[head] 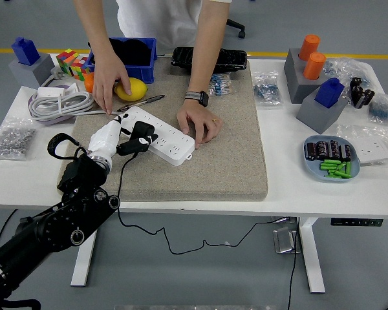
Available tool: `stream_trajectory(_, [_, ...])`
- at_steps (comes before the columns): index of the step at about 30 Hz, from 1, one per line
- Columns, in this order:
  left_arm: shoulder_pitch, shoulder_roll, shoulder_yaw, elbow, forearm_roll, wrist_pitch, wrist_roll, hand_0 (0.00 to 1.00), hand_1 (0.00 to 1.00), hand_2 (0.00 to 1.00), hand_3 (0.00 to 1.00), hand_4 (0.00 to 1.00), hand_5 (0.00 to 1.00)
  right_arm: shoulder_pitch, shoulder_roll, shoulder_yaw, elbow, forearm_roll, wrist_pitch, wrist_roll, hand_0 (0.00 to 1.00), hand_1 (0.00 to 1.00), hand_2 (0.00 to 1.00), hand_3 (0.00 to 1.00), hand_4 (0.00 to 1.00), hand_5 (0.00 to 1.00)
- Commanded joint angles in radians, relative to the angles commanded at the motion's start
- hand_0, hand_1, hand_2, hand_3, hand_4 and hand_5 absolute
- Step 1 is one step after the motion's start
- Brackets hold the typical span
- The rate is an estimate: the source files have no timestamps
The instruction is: Press the white button,pick up the black plug,place it near the board,insert it into the board
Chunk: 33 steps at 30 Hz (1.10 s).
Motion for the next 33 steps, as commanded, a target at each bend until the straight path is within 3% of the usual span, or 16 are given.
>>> stream_trajectory(11, [0.007, 0.006, -0.016, -0.014, 0.015, -0.007, 0.004, 0.915, 0.944, 0.936, 0.952, 0.998, 0.661, 0.001, 0.002, 0.003, 0.001, 0.0, 0.0, 0.0, 0.823, 0.7, 0.694, 0.649, 0.78, 0.411])
stream_trajectory(16, [0.022, 0.024, -0.03, -0.049, 0.019, -0.007, 0.002, 0.913, 0.937, 0.925, 0.935, 0.998, 0.627, 0.0, 0.001, 0.005, 0.001, -0.001, 0.0, 0.0, 0.823, 0.7, 0.695, 0.649, 0.781, 0.409])
stream_trajectory(20, [0.045, 0.064, -0.037, -0.119, 0.013, -0.006, -0.004, 0.913, 0.937, 0.925, 0.935, 0.998, 0.627, 0.001, 0.002, 0.009, 0.001, -0.002, 0.0, 0.001, 0.823, 0.7, 0.695, 0.649, 0.781, 0.409])
stream_trajectory(21, [0.049, 0.075, -0.038, -0.137, 0.009, -0.006, -0.006, 0.848, 0.841, 0.82, 0.88, 0.996, 0.353, 0.001, 0.002, 0.01, 0.001, -0.002, 0.0, 0.001, 0.823, 0.7, 0.695, 0.649, 0.781, 0.41])
stream_trajectory(26, [0.071, 0.15, -0.028, -0.244, -0.022, -0.014, -0.017, 0.848, 0.841, 0.82, 0.88, 0.996, 0.353, -0.001, 0.001, 0.015, 0.001, -0.005, -0.001, 0.001, 0.823, 0.7, 0.695, 0.649, 0.781, 0.41])
stream_trajectory(27, [0.076, 0.169, -0.025, -0.27, -0.029, -0.017, -0.027, 0.629, 0.583, 0.589, 0.79, 0.772, 0.002, -0.001, 0.001, 0.015, 0.001, -0.006, -0.001, 0.001, 0.823, 0.7, 0.695, 0.649, 0.781, 0.409])
stream_trajectory(32, [0.081, 0.236, 0.002, -0.357, -0.078, -0.038, -0.074, 0.629, 0.583, 0.589, 0.79, 0.772, 0.002, 0.001, 0.001, 0.019, 0.002, -0.006, -0.001, 0.001, 0.823, 0.7, 0.695, 0.649, 0.781, 0.409])
stream_trajectory(33, [0.077, 0.253, 0.02, -0.37, -0.084, -0.043, -0.088, 0.494, 0.469, 0.48, 0.662, 0.497, 0.002, 0.001, 0.001, 0.02, 0.002, -0.006, -0.001, 0.001, 0.823, 0.7, 0.694, 0.649, 0.782, 0.409])
